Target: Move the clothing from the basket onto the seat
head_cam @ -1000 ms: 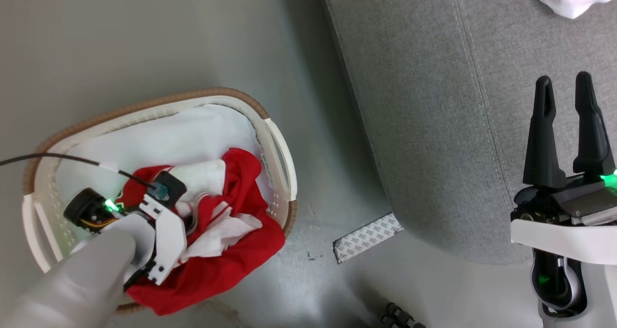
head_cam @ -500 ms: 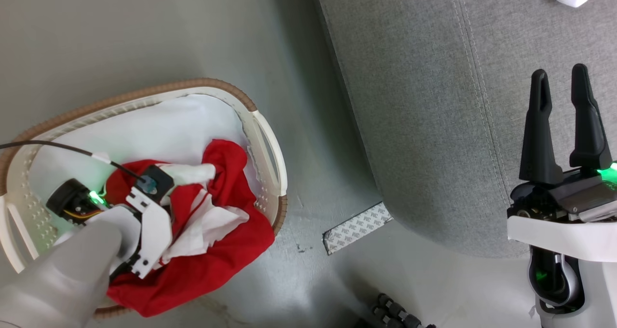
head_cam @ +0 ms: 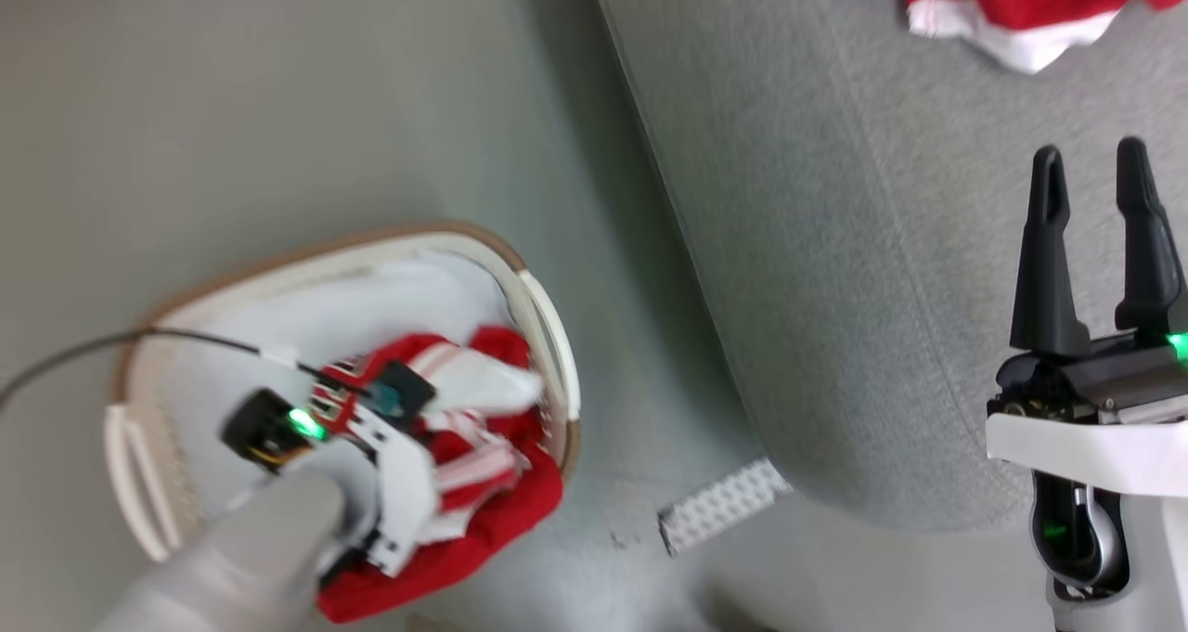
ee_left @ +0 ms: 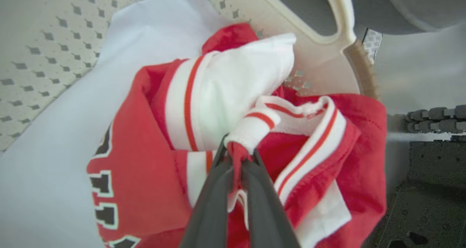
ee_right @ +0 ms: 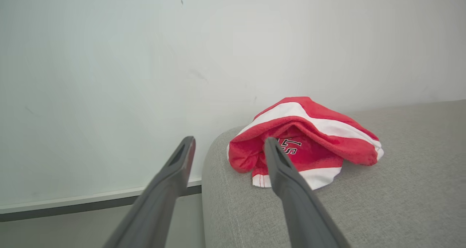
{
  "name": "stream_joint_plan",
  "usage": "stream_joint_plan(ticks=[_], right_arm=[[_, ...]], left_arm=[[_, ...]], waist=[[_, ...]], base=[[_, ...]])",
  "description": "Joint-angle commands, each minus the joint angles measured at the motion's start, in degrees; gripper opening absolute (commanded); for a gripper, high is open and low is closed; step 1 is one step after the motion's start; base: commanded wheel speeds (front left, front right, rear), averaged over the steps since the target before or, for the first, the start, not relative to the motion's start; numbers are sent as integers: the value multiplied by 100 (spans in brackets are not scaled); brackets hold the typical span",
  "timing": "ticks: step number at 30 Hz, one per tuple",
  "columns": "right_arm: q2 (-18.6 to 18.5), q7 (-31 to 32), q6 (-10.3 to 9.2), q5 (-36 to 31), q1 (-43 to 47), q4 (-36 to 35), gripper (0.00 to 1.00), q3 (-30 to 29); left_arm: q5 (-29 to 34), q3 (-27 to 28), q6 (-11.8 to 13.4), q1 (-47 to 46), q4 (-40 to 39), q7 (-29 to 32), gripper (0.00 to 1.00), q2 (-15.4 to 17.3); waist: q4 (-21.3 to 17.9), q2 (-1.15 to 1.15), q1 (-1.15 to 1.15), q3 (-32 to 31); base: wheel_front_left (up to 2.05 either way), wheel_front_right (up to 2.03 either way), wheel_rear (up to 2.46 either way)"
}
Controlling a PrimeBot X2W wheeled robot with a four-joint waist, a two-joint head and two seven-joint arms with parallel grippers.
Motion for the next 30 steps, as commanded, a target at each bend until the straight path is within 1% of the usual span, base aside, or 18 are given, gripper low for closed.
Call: stream_joint_plan(ticks=[1,9,14,19,22,26,30], right_arm=[[1,2,-13,-78,112,50,100,-45],[-2,2,-13,-474,329,272,100,-239],[-2,3,-13,-670,549,473,100,-307],[-2,2,-13,-832,865,722,100,-436],[-79,2,-13,-805,1043,851,100,-441],[-226,2,-13,-685,1240,1026,100,-385],[-342,3,-13,-557,1417,1125,100,-294]], left_arm=[[-56,-17,11,93,-50,-90,0,-70],[-380,-38,11,387,-220,-606,0,-493],[-763,-39,11,585,-418,-1014,0,-741],[-1046,-34,11,699,-668,-1196,0,-906],[-1162,11,11,778,-876,-1241,0,-961],[-1230,195,11,780,-1085,-1280,0,-951],[-1094,645,89,801,-1498,-1270,0,-909]], waist=[[253,0,0,-508],[640,0,0,-1487],[882,0,0,-2160],[1175,0,0,-2810],[1308,0,0,-3196],[1430,0,0,-3663],[1488,0,0,-4002]], base=[[0,0,0],[0,0,0],[0,0,0],[0,0,0],[0,0,0],[0,0,0],[0,0,0]])
